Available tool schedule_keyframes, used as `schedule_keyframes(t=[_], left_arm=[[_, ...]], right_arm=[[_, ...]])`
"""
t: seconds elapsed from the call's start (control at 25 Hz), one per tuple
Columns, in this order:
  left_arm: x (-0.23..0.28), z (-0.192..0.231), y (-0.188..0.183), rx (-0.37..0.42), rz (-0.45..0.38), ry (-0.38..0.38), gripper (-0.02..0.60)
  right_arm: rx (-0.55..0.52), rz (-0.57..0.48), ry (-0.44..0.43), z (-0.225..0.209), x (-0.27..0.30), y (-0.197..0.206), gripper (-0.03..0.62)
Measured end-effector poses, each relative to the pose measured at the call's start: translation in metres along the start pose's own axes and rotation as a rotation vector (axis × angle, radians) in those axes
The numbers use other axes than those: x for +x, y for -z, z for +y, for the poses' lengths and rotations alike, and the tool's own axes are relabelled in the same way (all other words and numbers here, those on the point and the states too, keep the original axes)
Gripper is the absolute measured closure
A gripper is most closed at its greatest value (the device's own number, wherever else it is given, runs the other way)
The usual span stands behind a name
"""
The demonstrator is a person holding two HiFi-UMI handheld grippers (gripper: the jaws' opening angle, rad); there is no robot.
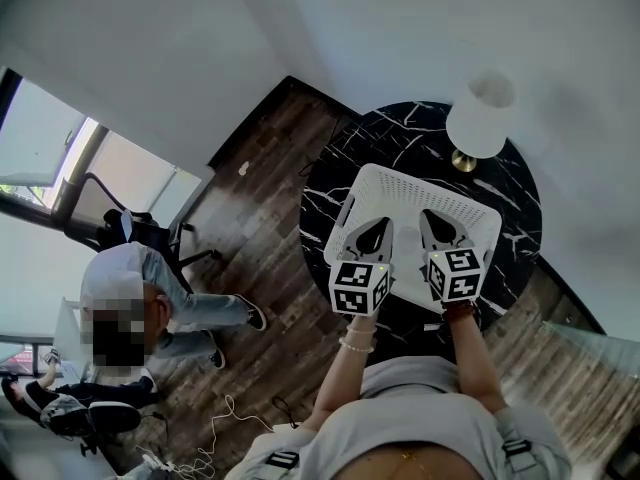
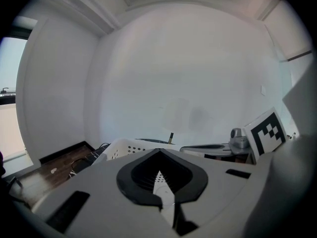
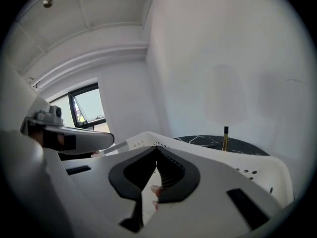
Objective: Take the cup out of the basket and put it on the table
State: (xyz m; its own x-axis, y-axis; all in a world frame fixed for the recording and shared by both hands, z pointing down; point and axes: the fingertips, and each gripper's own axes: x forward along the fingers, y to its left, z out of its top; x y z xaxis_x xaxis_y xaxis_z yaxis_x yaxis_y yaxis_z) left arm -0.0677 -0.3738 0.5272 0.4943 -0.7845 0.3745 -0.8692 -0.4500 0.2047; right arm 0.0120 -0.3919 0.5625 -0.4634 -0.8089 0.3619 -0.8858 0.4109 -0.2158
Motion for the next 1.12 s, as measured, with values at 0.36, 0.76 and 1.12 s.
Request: schedule_keyframes(t=[0.36, 0.76, 1.12], left_arm=[[0.011, 0.013, 0.005, -0.01, 0.027, 0.007, 0.575], [0.02, 0.018, 0.011, -0.03, 0.054, 0.03, 0.575], [0.024, 0.02, 0.012, -0.033, 0.055, 0.032, 0.575]], right_arm=[[-0.103, 0.248, 0.013, -0.01, 0.032, 0.056, 0.583], [-0.127, 0.439, -0.081, -0.002, 0.046, 0.095, 0.486], [-0.179, 0.607, -0.145, -0.001, 0.058, 0.13, 0.456]])
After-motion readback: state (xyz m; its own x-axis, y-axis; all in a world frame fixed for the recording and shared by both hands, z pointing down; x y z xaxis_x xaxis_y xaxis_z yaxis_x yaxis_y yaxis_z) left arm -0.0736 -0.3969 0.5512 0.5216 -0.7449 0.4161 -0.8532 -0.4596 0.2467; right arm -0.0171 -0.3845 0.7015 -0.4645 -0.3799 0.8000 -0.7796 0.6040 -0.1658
